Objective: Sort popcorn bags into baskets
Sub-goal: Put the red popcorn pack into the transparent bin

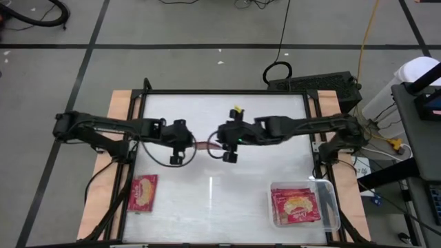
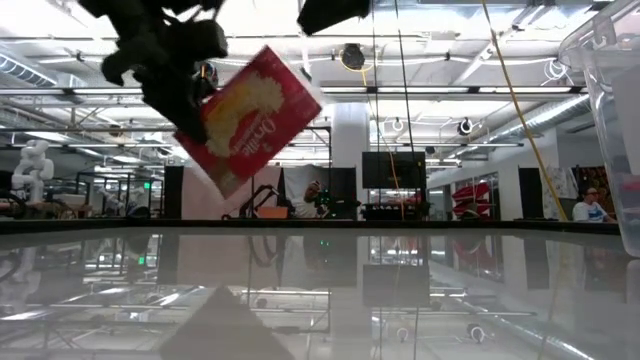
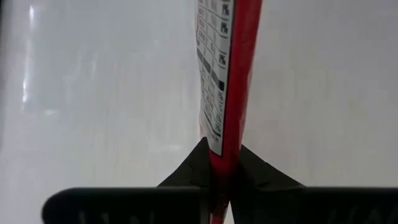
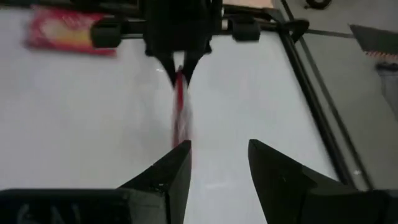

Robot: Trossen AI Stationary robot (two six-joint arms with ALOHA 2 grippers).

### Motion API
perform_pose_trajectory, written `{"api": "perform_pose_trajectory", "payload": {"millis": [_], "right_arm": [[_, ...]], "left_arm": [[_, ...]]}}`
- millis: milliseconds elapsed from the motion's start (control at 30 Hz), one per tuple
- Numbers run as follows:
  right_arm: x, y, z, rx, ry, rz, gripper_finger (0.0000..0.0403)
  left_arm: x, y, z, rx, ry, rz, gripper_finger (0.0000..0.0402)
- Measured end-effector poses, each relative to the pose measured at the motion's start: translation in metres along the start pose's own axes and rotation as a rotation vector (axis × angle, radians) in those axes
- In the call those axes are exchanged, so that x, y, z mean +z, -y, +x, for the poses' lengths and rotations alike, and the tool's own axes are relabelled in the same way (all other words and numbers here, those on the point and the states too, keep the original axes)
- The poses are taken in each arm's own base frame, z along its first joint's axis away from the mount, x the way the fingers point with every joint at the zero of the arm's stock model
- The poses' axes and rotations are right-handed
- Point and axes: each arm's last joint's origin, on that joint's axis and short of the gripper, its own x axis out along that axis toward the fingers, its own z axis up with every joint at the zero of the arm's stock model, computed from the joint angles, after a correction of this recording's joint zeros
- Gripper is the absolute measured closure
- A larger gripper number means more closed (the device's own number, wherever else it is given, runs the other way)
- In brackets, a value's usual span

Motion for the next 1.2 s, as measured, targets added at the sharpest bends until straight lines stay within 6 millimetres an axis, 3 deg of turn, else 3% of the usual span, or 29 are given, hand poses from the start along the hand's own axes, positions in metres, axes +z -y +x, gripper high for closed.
{"api": "perform_pose_trajectory", "payload": {"millis": [367,667,967,1200], "right_arm": [[-0.006,0.000,0.049,0.054,-0.095,-0.070,0.0250],[-0.012,-0.002,0.063,0.147,-0.116,-0.053,0.0250],[-0.038,-0.008,0.085,0.144,-0.128,-0.068,0.0251],[-0.048,-0.007,0.091,0.138,-0.155,-0.058,0.0322]], "left_arm": [[0.016,-0.004,0.042,0.037,-0.145,-0.009,0.0373],[0.016,-0.010,0.046,0.067,-0.140,-0.030,0.0372],[0.017,-0.009,0.046,0.064,-0.127,-0.013,0.0371],[0.018,-0.008,0.046,0.061,-0.123,0.008,0.0371]]}}
